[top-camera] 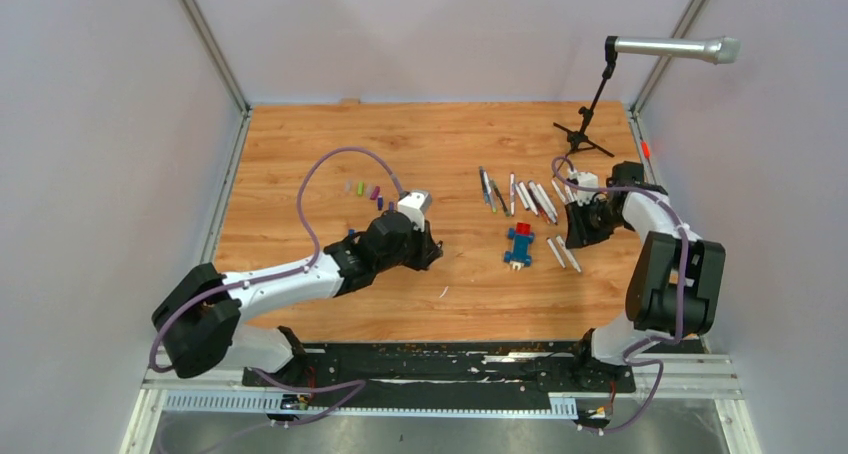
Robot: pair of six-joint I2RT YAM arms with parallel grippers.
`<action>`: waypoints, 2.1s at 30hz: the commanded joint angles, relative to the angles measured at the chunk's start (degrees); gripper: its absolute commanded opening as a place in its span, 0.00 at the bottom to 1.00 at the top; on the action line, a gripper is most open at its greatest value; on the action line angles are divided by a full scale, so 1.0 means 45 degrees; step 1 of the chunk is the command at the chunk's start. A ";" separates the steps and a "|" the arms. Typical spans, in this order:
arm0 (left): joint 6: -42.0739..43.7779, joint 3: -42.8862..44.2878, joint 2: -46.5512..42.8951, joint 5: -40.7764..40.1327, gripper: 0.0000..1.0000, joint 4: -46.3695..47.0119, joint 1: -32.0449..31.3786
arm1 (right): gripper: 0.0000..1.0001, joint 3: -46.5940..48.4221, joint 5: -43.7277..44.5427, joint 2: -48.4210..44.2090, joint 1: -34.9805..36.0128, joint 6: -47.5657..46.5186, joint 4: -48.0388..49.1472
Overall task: Open the pen caps
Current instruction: Place the pen at the center of the board, then place the pen cap at the center of the board.
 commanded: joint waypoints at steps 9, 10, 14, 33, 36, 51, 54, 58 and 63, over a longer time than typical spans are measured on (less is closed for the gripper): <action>0.0806 0.4042 0.3768 -0.1329 0.00 -0.3497 -0.0651 | 0.33 -0.0294 -0.2225 -0.2855 -0.0972 -0.0527 -0.0124; 0.0814 0.4521 0.4173 -0.1487 0.00 -0.3937 -0.0703 | 0.33 -0.0319 -0.2338 -0.2930 -0.0999 -0.0544 -0.0106; 0.1185 0.5950 0.5793 -0.1821 0.02 -0.4839 -0.0859 | 0.33 -0.0389 -0.2580 -0.3104 -0.1108 -0.0596 -0.0075; 0.2274 0.9676 0.9331 -0.2354 0.19 -0.7684 -0.0856 | 0.34 -0.0492 -0.3076 -0.3254 -0.1369 -0.0782 -0.0173; 0.2307 0.9808 0.9453 -0.2336 0.22 -0.7824 -0.0869 | 0.34 -0.0487 -0.3097 -0.3254 -0.1358 -0.0781 -0.0173; 0.2336 1.0105 0.9214 -0.2176 0.29 -0.8015 -0.0865 | 0.34 -0.0500 -0.3275 -0.3312 -0.1449 -0.0819 -0.0260; 0.2372 1.0192 0.9154 -0.2212 0.29 -0.8094 -0.0865 | 0.34 -0.0494 -0.3316 -0.3312 -0.1456 -0.0840 -0.0267; 0.2414 1.0271 0.9029 -0.2276 0.30 -0.8193 -0.0867 | 0.34 -0.0490 -0.3333 -0.3342 -0.1467 -0.0839 -0.0282; 0.2453 1.0360 0.8875 -0.2266 0.31 -0.8256 -0.0857 | 0.34 -0.0487 -0.3380 -0.3341 -0.1508 -0.0840 -0.0290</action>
